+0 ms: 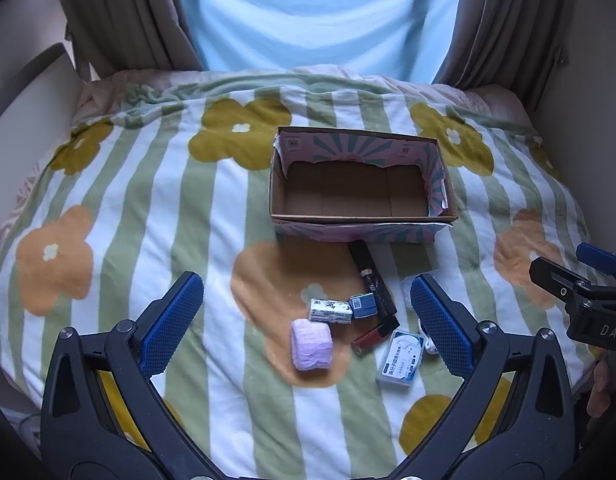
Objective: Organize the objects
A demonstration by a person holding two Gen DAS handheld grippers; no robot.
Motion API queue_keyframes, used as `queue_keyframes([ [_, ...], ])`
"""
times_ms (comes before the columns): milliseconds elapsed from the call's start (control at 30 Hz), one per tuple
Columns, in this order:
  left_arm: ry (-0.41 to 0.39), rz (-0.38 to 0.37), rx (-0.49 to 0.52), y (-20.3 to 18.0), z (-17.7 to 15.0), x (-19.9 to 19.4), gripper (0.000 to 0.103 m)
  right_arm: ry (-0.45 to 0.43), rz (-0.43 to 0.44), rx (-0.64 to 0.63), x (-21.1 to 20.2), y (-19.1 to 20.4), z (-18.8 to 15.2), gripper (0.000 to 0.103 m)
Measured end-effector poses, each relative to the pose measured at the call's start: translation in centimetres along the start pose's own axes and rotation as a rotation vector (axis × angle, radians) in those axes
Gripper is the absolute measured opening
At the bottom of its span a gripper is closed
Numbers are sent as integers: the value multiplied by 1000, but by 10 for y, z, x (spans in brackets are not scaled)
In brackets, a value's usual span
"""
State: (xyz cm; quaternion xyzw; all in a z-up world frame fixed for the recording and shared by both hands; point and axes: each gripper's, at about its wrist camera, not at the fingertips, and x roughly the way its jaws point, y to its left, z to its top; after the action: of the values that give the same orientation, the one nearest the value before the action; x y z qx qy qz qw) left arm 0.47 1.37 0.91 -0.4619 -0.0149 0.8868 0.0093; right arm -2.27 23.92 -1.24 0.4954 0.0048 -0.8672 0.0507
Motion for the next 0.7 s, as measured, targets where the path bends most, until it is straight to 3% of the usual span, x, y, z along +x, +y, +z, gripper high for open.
queue_keyframes([
  [167, 14, 26, -2, 0, 0, 4, 103, -2, 2, 1, -1, 1, 1, 102],
  [700, 25, -33, -19, 4, -1, 7, 103, -5, 0, 1, -1, 0, 2, 102],
])
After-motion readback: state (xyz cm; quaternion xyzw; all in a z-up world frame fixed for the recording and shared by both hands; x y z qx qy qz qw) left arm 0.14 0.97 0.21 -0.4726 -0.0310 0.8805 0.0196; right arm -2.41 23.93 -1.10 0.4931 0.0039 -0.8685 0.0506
